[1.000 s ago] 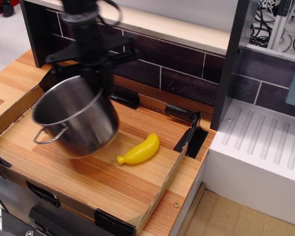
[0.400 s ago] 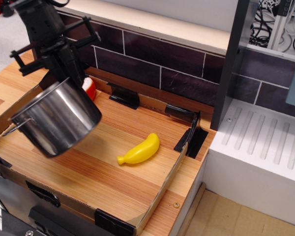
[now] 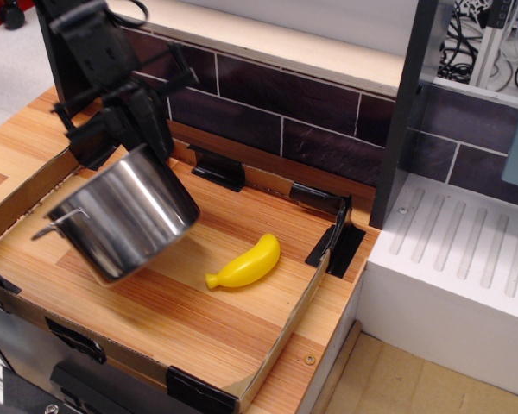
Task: Topple metal pot
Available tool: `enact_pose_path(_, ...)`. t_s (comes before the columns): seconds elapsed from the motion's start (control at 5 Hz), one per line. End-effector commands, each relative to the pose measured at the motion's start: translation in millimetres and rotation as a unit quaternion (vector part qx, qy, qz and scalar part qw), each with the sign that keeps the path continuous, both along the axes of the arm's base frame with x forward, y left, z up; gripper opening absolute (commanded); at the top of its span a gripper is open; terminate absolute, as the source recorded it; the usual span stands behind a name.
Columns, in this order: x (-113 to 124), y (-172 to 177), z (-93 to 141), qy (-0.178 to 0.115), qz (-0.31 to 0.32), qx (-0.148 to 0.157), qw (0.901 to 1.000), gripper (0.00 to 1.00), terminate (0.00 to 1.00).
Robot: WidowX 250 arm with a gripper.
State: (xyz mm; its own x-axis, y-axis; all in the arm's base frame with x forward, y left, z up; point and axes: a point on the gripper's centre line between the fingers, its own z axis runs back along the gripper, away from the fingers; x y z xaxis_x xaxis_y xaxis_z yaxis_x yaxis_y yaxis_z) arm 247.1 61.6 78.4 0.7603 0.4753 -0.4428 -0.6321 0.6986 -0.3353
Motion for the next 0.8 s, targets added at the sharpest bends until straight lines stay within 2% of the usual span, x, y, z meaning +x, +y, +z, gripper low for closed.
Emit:
enact_pose_path(0.0,16.3,7.7,-7.6,0.055,-0.036,-0.046,0.9968,0.00,0.00)
enact_pose_path(0.2,16.0,12.0,-9.7,0.048,-0.034,-0.028,0.9979,0.00,0.00)
enact_pose_path(0.4,18.6,18.0,-16.3,0.050,-0.013,0.025,0.9983,1.00,0.00)
enact_pose_path(0.6,24.2,25.1,-21.7,0.012,0.011,0.097,0.9952,1.00,0.00)
